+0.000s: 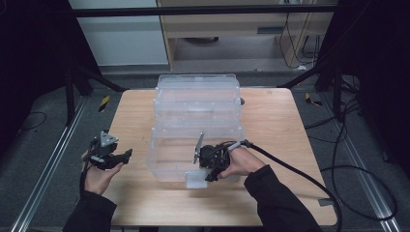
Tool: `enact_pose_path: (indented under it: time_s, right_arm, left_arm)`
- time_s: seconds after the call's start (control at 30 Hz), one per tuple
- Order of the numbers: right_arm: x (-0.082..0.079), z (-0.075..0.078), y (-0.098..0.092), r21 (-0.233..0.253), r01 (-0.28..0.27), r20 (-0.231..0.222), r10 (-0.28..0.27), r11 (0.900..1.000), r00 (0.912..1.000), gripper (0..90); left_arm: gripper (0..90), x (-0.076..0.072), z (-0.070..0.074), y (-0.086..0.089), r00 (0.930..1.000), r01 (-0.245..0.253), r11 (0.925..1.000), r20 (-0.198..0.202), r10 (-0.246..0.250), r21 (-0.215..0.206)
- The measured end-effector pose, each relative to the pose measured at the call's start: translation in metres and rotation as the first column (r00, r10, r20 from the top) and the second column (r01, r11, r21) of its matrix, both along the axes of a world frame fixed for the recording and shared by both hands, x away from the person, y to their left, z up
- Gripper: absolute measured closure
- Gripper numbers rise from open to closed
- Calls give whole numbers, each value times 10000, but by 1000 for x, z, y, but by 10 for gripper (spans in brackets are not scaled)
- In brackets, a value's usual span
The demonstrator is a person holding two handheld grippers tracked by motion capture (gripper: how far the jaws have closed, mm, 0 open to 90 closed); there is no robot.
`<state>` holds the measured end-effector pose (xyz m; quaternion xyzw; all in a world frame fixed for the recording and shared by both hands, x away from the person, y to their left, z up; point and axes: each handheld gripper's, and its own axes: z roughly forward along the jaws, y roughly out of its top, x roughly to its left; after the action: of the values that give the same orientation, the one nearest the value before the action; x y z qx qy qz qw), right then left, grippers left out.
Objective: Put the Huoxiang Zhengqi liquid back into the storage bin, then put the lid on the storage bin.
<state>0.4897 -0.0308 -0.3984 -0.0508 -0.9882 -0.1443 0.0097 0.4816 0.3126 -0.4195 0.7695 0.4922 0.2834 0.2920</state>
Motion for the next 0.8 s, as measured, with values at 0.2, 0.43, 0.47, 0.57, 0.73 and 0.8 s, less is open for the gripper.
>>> enact_pose_path:
  time_s: [0.2, 0.43, 0.47, 0.57, 0.73, 0.8]
  right_arm:
    - [0, -5, 2, -69, -100, 37, 100, 9999, 9999, 630]
    - [0, -6, 3, -125, -92, -12, 92, 9999, 10000, 627]
    - [0, -6, 2, -108, -87, -33, 87, 9999, 10000, 627]
    - [0, -6, 2, -44, -77, 12, 77, 10000, 10000, 624]
    - [0, -8, 3, -53, -8, -72, 8, 10000, 10000, 610]
    - [0, -8, 3, -37, -10, -88, 10, 10000, 10000, 608]
  left_arm:
    - [369, -2, 8, -3, 9997, 186, 9998, 128, -187, 30]
    - [368, -7, 24, -7, 9980, 454, 9988, 440, -461, 161]
    - [368, -7, 26, -8, 9972, 519, 9985, 525, -527, 177]
    - [367, -5, 35, -13, 9946, 824, 9958, 602, -847, 395]
    - [366, 1, 47, -19, 9907, 1126, 9916, 696, -1170, 639]
    - [366, 3, 54, -22, 9883, 1282, 9892, 743, -1334, 711]
